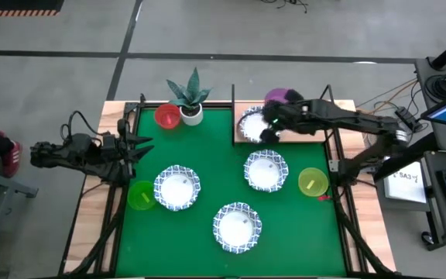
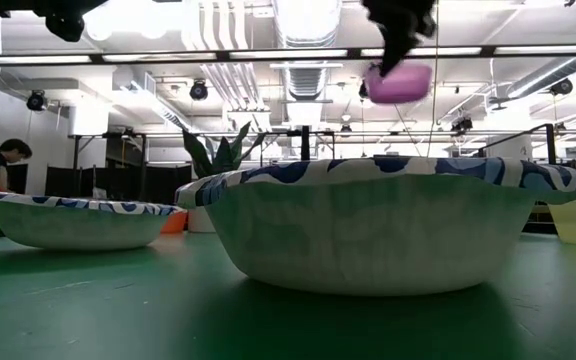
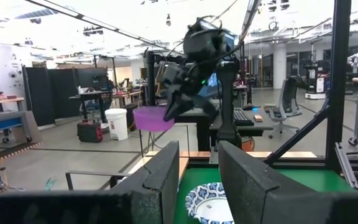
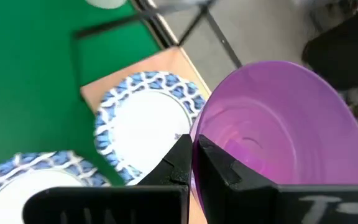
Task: Place and stack bowls onto a shelf
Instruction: Put the purple bowl on the shelf
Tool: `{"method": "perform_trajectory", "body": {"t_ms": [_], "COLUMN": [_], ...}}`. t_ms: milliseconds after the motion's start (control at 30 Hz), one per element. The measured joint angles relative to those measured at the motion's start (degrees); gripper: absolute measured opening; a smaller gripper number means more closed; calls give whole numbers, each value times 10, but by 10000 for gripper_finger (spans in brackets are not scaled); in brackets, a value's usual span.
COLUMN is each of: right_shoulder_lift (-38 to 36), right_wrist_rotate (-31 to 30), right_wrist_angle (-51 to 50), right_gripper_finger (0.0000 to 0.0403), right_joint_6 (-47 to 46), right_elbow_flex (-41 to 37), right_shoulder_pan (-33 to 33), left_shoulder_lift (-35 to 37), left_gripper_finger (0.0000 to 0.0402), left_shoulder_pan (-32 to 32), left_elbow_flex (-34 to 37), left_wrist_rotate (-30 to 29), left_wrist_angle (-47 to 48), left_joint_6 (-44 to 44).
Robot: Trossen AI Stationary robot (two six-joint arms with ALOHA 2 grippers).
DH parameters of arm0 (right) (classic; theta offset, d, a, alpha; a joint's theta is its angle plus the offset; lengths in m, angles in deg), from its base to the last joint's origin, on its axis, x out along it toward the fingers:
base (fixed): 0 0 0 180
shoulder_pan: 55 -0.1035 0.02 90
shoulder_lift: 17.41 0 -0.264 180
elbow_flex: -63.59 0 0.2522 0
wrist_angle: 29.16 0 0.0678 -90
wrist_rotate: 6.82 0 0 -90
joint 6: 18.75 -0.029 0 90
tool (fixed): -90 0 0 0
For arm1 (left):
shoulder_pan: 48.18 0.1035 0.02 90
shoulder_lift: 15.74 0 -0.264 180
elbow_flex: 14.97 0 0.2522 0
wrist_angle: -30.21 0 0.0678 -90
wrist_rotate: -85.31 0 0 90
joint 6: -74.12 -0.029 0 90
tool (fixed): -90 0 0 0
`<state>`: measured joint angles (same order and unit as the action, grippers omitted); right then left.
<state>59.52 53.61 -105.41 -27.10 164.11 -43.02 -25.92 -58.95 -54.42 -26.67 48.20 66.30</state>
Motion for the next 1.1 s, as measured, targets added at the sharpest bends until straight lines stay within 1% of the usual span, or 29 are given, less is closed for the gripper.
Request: {"method": "perform_trajectory", "body": {"t_ms": [133,267,433,500,633,733,967,1100], "right_shoulder_lift": [-75,-125,-158,-161,-157,-148,-116,-94], "right_wrist_rotate": [52,76,127,135,145,151,150,145], "right_wrist_angle": [78,135,186,204,239,261,299,305], "right_gripper_finger": [8,8,8,8,8,8,8,8], "right_joint_6": [-6,-6,-7,-7,-2,1,20,25], "right_elbow_flex": [-127,-231,-330,-358,-397,-411,-415,-415], "right_shoulder_pan": [67,127,194,212,237,247,259,264], "left_shoulder_lift": [0,0,0,0,0,0,0,0], "left_gripper_finger": [96,96,96,96,96,96,96,96], "left_shoulder_pan": [0,0,0,0,0,0,0,0], "left_elbow_flex": [0,0,0,0,0,0,0,0], "left_wrist_rotate": [0,0,0,0,0,0,0,0], "left_wrist_angle": [-2,-2,-3,-3,-3,-3,-3,-3], "left_joint_6": [0,0,0,0,0,0,0,0]}}
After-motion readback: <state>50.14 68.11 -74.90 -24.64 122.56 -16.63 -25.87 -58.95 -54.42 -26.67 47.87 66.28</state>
